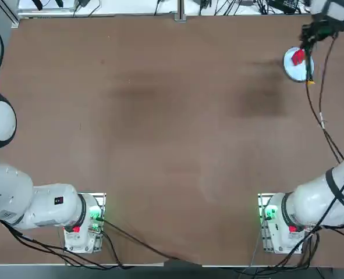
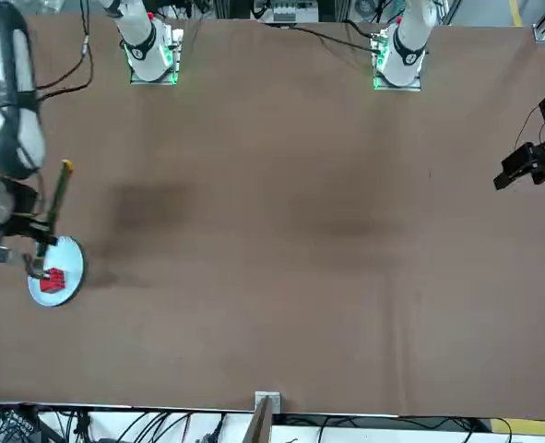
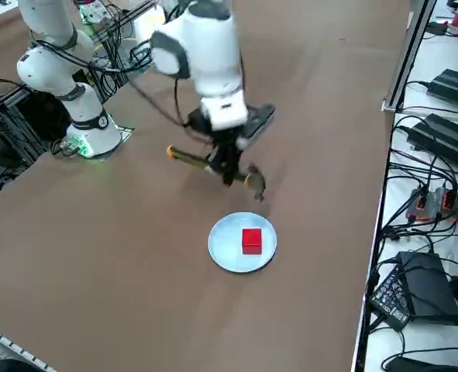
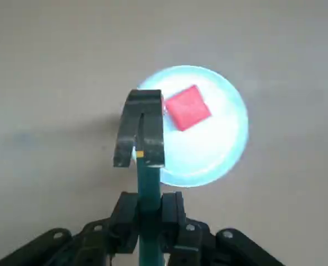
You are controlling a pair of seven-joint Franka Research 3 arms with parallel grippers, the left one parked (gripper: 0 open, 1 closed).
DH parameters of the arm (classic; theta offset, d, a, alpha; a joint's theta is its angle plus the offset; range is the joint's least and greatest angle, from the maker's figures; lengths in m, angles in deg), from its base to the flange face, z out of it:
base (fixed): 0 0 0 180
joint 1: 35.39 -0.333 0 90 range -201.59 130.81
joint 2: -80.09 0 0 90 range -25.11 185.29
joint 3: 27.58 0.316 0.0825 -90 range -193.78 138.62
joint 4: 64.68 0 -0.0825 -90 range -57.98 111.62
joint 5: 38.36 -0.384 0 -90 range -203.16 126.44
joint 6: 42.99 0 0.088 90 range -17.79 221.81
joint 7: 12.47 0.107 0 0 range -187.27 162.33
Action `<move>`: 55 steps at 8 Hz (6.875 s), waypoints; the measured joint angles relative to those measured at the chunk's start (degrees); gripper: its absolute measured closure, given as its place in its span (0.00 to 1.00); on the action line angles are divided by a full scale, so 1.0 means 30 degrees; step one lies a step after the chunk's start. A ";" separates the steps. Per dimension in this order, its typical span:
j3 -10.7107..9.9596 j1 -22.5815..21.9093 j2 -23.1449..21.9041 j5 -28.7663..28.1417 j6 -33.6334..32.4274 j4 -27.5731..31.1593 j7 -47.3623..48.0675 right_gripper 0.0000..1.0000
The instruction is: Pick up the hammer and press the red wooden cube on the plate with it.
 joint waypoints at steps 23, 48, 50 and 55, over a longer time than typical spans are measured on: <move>0.0517 0.1710 0.3617 -0.2384 -0.2574 -0.4507 -0.3156 0.79; 0.1117 -0.9474 0.3122 -0.2962 0.6578 0.2384 0.5023 0.79; 0.1249 -0.9516 0.3122 -0.2962 0.6859 0.2701 0.5024 0.79; 0.1277 -0.9557 0.3479 -0.2962 0.6862 0.2792 0.5024 0.79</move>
